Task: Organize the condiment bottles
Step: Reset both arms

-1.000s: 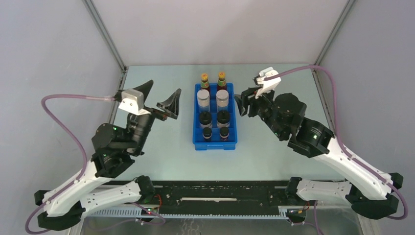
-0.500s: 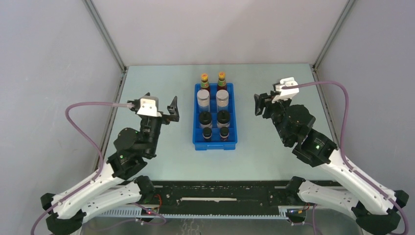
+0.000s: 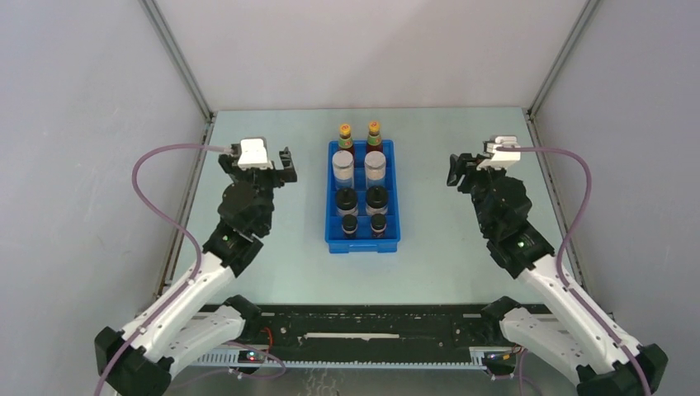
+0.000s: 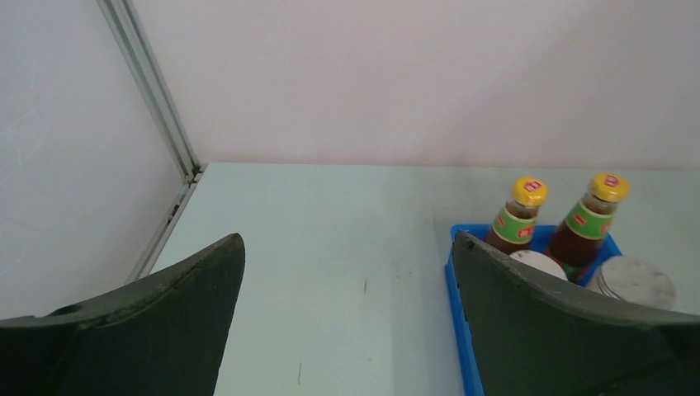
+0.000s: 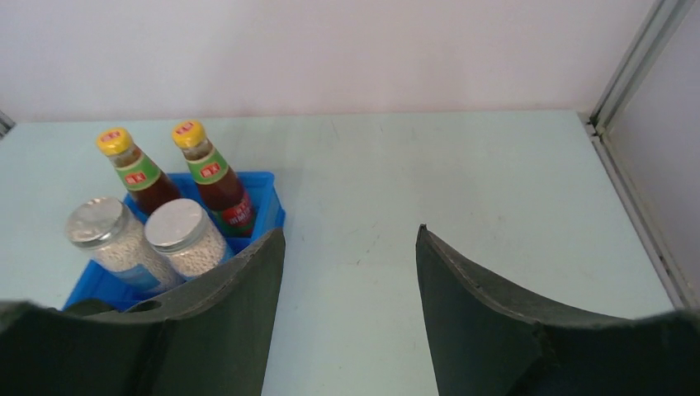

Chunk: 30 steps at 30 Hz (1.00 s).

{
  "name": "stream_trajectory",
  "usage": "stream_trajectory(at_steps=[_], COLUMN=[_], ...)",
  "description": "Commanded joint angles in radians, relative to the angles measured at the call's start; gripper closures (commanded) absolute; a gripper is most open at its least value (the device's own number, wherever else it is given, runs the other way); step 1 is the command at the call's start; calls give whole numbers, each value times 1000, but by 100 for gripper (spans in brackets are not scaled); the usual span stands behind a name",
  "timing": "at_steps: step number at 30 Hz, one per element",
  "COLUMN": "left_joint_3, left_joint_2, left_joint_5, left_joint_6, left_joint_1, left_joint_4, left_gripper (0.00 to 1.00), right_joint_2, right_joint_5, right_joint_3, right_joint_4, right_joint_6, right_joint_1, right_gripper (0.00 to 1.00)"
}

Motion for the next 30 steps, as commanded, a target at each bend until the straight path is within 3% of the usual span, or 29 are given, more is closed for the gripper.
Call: stream_trajectory(at_steps=[1,14,30], left_joint_3=[-31,7,105], left_joint_2=[65,357,609], left_joint_5=[142,374,563], left_joint_6=[-99,-156,-204], left_joint_1=[118,355,446], left_joint_4=[99,259,414], left_gripper=[0,0,0], right_joint_2=[71,390,651], right_joint_5=[-123,-330,-509], right_joint_3=[-33,-34,145], right_joint_4=[140,361,415], right_joint_6=[45,20,-14], right_joint_1=[-73,-213,-311], right_gripper=[32,30,18])
